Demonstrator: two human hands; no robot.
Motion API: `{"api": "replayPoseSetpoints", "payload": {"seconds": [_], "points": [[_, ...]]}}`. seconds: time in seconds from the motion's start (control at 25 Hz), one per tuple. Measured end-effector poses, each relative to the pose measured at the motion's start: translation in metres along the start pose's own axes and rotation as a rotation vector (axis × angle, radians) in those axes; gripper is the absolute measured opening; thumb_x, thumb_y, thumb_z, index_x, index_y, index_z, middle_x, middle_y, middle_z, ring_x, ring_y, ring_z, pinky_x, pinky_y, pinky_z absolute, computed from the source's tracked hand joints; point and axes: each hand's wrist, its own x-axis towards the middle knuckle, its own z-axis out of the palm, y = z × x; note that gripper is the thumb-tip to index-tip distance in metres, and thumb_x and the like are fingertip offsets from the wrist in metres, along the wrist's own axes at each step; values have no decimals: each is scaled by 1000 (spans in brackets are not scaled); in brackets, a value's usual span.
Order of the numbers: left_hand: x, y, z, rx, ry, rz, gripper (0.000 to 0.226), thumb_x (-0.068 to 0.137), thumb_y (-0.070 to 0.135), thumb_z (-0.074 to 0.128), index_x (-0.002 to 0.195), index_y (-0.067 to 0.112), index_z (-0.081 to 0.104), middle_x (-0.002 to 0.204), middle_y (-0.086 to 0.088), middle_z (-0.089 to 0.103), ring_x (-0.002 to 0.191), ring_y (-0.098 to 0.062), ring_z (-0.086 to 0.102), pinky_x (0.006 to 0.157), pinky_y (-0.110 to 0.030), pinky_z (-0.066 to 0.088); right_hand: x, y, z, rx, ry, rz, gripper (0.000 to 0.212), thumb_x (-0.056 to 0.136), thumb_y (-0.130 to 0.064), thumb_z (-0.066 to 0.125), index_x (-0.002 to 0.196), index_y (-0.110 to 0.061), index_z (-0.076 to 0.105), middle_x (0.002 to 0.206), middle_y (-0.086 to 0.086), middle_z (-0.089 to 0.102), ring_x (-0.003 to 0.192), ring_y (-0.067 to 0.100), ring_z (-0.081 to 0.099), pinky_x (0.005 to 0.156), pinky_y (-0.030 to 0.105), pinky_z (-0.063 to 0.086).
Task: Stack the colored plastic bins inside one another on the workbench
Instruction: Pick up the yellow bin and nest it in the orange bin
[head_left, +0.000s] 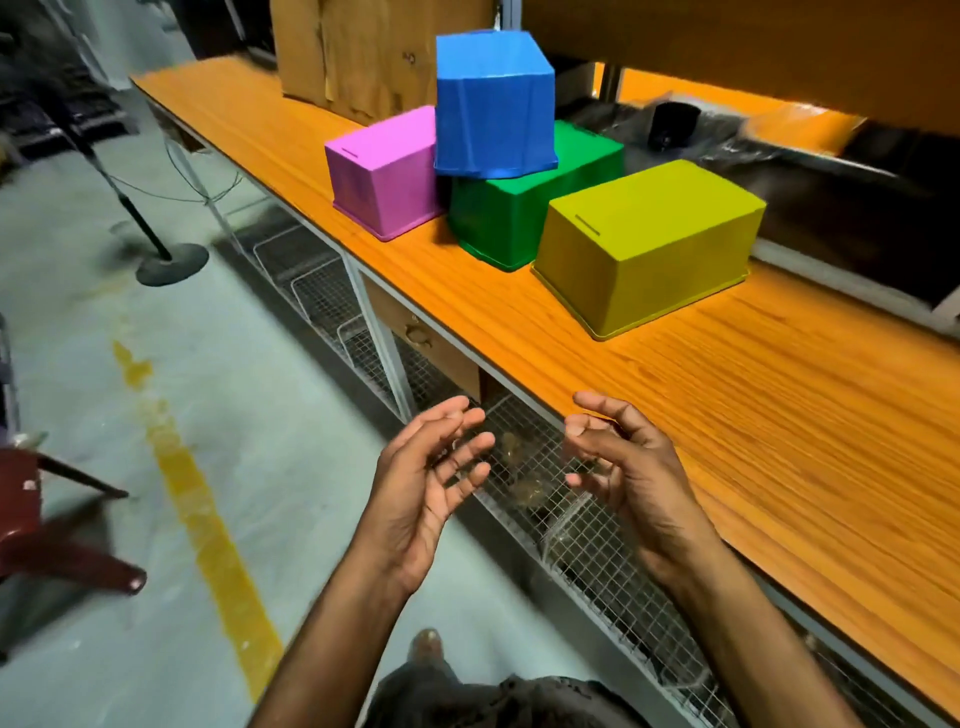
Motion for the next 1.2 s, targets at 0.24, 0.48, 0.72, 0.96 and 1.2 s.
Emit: {"api": "replayPoseSetpoints", "payload": {"seconds": [0.24, 0.48, 0.72, 0.96, 1.2], "points": [[143, 54, 12, 139, -141, -37, 28, 98, 14, 62, 125, 12, 67, 118, -8, 77, 96, -18, 73, 74, -30, 60, 108, -7, 33, -86, 244, -155, 40, 87, -2, 74, 121, -21, 67, 109, -4, 72, 89, -1, 70, 71, 27, 57], [279, 93, 55, 438, -382, -28, 31, 98, 16, 65, 129, 22, 65, 122, 3, 74, 107, -17, 72, 77, -27, 59, 199, -4, 51, -200, 625, -272, 51, 83, 1, 78, 124, -24, 60, 130, 2, 65, 111, 16, 62, 74, 22, 56], [380, 82, 116, 529, -432, -12, 71, 95, 3, 65, 155, 28, 37, 154, 7, 40, 115, -15, 64, 73, -28, 55, 265, -7, 44, -310, 851, -203, 88, 77, -11, 85, 147, -23, 34, 143, 1, 44, 122, 17, 49, 98, 51, 55], [434, 62, 125, 714, -438, -16, 97, 72, 9, 73, 156, 40, 36, 145, 8, 49, 119, -17, 61, 105, -40, 50, 289, -7, 27, -321, 843, -210, 100, 59, -32, 82, 149, -27, 39, 152, 0, 48, 129, 22, 56, 107, 53, 51], [401, 96, 140, 767, -620, 261, 78, 84, -2, 72, 149, 36, 52, 144, 8, 47, 103, -8, 54, 101, -33, 50, 247, -48, 17, -383, 956, -385, 87, 82, 11, 71, 155, -28, 43, 145, -14, 56, 129, 8, 57, 93, 33, 58]]}}
